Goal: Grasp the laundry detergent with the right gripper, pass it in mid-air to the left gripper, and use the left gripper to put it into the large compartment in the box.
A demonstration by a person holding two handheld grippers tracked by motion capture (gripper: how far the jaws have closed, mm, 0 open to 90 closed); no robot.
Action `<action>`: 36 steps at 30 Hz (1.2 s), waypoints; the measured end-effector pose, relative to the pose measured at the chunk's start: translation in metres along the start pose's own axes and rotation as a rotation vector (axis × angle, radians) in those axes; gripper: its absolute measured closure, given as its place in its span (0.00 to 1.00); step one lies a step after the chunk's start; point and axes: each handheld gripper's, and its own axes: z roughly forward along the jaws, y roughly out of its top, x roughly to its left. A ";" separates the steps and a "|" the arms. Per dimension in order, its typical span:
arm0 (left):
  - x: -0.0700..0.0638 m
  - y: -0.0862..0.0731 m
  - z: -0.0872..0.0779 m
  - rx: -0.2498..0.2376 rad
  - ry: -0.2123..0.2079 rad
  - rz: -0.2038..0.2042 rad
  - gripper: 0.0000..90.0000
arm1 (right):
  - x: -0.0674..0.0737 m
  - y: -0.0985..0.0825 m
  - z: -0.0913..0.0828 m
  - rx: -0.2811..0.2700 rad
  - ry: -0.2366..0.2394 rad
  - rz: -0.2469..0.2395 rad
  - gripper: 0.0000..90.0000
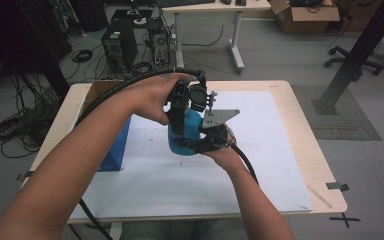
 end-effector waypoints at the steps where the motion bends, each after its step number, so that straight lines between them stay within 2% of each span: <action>1: 0.000 0.000 0.000 0.000 0.001 -0.001 0.41 | 0.000 0.000 0.000 0.001 0.000 0.001 0.50; 11: 0.002 0.001 0.002 0.021 -0.020 -0.025 0.43 | 0.000 -0.001 0.002 0.002 0.000 -0.001 0.50; 14: 0.001 0.002 0.002 0.031 -0.021 -0.044 0.43 | 0.000 -0.001 0.003 0.000 0.004 0.000 0.50; 19: 0.001 0.002 -0.001 0.024 -0.027 -0.058 0.43 | 0.001 0.000 0.002 -0.018 0.014 0.000 0.50; 24: -0.001 0.002 -0.004 0.014 -0.018 -0.055 0.44 | 0.001 0.001 0.002 -0.033 0.018 -0.007 0.49; 36: -0.002 0.002 -0.007 0.031 -0.010 -0.054 0.44 | 0.003 0.000 0.003 -0.060 0.013 -0.023 0.47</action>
